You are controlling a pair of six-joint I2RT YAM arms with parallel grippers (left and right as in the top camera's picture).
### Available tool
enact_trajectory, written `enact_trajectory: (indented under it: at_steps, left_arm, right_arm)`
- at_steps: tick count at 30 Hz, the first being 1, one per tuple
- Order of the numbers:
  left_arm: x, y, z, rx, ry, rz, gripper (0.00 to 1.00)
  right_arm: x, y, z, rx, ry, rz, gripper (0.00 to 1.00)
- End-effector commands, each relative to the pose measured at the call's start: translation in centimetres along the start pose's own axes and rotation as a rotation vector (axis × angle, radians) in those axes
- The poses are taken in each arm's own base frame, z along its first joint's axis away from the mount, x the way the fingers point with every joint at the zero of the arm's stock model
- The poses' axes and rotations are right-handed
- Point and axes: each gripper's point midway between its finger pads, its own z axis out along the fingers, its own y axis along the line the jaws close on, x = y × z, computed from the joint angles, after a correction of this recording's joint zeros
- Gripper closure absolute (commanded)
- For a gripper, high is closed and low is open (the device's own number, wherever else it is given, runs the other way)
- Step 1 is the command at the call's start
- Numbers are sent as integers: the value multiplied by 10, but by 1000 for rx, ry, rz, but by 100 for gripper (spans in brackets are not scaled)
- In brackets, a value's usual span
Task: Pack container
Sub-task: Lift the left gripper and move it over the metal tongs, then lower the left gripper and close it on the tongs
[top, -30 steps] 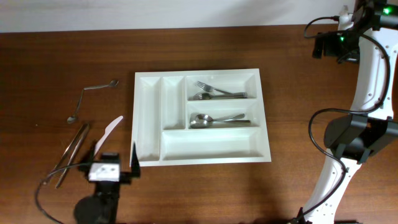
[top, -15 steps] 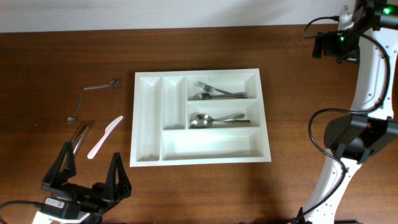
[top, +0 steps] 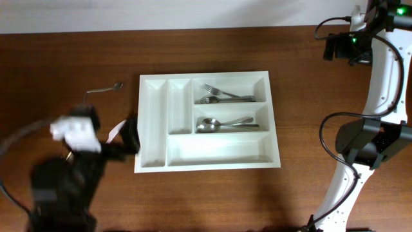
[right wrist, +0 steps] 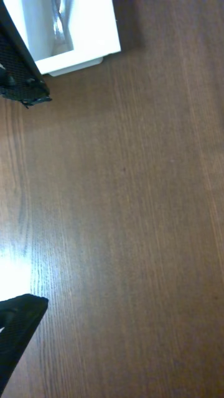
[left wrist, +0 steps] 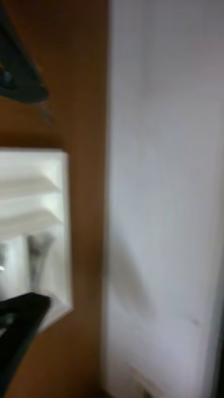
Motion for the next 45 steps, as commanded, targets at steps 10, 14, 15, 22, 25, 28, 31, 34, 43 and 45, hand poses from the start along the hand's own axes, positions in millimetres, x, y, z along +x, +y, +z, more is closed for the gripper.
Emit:
enact_trajectory:
  at_steps: [10,14,15,22,25,28,31,34,43,45]
  left_arm:
    - [35,50,87,-132,626,216,1]
    - [62,62,101,-143,736,273,1]
    - [65,70,103,-173,757,295,1]
    - [91,129,109,-313,872,242,1]
    - [101,152,112,-312,886,155,1]
    - [111,171,113,-290,896,83,1]
    - [126,182,118,-233,917,31,1]
    - [143,191,121,-226,957,-8,1]
    - [197,202,137,-206,1105,-54,1]
    - [208,204,138,-202,1133,-62,1]
  right_arm:
    - [-4,1,-12,-5,-30,12,1]
    - [-4,1,-12,-5,-30,12,1]
    - [-4,1,-12,-5,-30,12,1]
    - [-4,1,-12,-5,-30,12,1]
    - [-4,1,-12,-5,-30,12,1]
    - [-4,1,-12,-5,-30,12,1]
    - [-4,1,-12,-5,-30,12,1]
    - [-4,1,-12,-5,-30,12,1]
    - [-4,1,-12,-5,-30,12,1]
    - [-4,1,-12,-5,-30,12,1]
